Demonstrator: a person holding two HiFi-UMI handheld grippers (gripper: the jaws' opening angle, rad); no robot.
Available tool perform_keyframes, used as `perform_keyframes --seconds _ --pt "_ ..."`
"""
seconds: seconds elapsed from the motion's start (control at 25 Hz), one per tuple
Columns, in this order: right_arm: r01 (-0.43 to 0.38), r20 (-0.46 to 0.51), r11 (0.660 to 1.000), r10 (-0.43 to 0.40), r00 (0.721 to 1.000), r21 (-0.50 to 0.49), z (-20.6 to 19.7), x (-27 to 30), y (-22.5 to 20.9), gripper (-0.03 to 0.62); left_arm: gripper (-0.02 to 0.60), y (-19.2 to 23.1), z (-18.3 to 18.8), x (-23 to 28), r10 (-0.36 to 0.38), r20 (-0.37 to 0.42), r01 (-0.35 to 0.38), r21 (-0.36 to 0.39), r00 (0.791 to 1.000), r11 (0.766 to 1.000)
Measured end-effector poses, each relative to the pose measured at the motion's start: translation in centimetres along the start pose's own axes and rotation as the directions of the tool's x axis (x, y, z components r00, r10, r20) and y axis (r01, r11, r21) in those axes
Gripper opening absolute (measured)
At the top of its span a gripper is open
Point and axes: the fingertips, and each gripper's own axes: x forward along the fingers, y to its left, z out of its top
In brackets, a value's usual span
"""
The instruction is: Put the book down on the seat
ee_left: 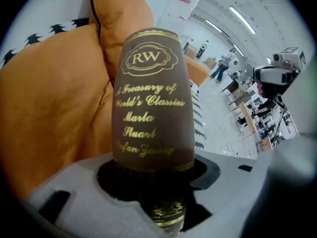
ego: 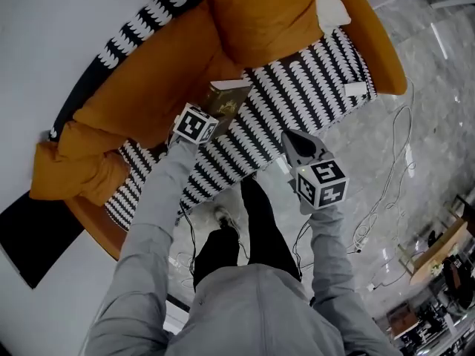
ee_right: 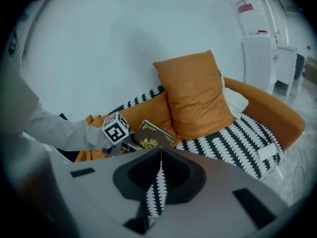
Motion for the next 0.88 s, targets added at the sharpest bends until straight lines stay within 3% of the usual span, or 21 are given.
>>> perform_keyframes --seconds 0.2,0.48,0.88 --pt "0.002 -0.022 1.000 -0.002 1.000 0.010 0.0 1.2 -1.4 0.031 0.244 1.0 0.4 2.2 -0.004 -0.068 0.005 0.017 0.998 1.000" --pt "0.007 -0.017 1.000 -0.006 1.000 0.021 0.4 1.8 -2.9 0.031 0.245 1.2 1.6 4.2 -0.029 -0.087 0.028 -0.018 0.996 0.999" --pt "0.004 -0.021 0.999 -0.003 1.000 0.036 0.1 1.4 -3.1 0.031 0.289 3.3 2.1 3.3 0.060 -0.071 -0.064 -0.049 0.996 0.997"
